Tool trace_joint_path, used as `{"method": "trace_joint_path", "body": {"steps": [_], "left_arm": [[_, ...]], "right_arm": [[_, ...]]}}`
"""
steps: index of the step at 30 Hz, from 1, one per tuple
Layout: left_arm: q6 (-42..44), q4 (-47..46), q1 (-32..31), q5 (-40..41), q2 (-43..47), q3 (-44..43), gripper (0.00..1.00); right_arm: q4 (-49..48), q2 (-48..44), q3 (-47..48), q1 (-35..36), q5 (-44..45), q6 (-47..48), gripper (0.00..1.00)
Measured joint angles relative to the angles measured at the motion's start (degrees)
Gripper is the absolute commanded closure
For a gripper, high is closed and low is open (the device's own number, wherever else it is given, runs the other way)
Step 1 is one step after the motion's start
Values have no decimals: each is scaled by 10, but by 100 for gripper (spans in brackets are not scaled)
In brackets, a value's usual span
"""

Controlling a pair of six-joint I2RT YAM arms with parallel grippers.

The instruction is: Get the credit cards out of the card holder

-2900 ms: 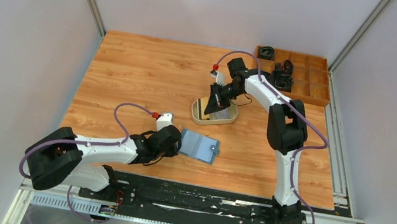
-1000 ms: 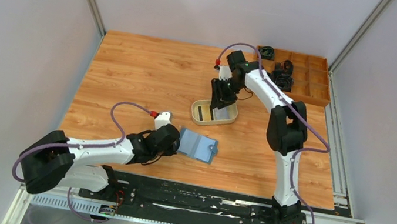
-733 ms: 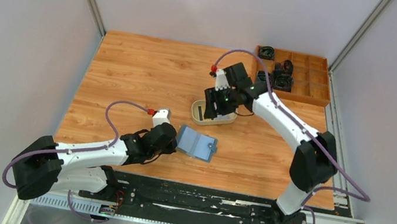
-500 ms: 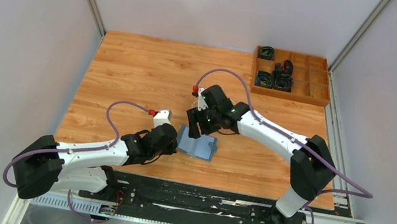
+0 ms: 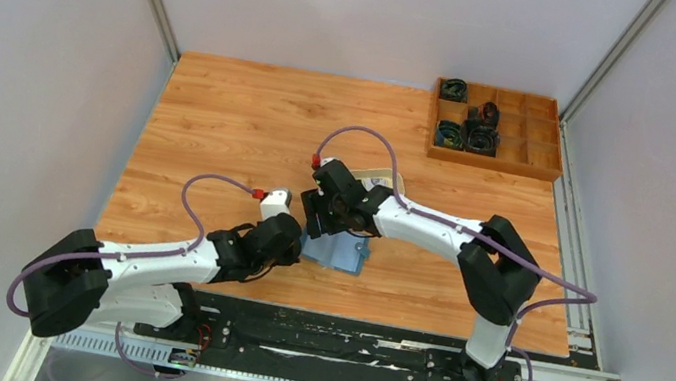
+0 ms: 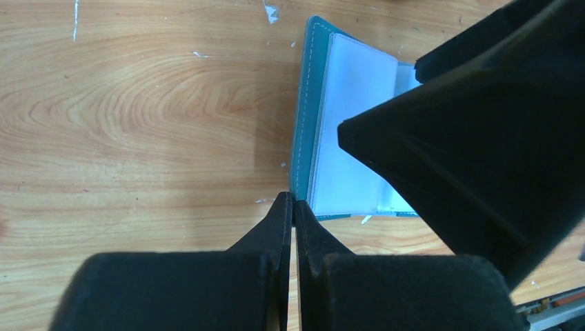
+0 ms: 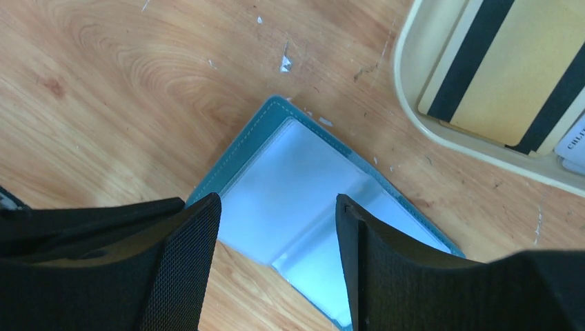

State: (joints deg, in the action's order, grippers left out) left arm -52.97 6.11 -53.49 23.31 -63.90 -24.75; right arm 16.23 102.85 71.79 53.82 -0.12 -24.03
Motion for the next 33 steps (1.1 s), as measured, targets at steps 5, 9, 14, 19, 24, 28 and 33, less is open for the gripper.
{"method": "trace_joint_path", "body": {"steps": [5,9,14,19,24,28,33], "left_arm": [[-2,0,0,2,0,3,100],[-4,1,0,3,0,5,100],[-7,2,0,5,2,11,100],[-11,6,0,10,12,17,100],[-14,7,0,14,18,19,100],[-15,7,0,14,18,19,100],[-15,7,0,15,18,19,100]], "right_arm": [[-4,28,9,12,23,-3,35],[-1,45,9,17,39,-4,35],[5,46,8,22,65,-1,35],[12,39,-9,23,94,12,35],[26,17,-40,24,120,27,35],[36,-1,-51,24,122,27,35],[31,-16,-26,24,94,3,34]]}}
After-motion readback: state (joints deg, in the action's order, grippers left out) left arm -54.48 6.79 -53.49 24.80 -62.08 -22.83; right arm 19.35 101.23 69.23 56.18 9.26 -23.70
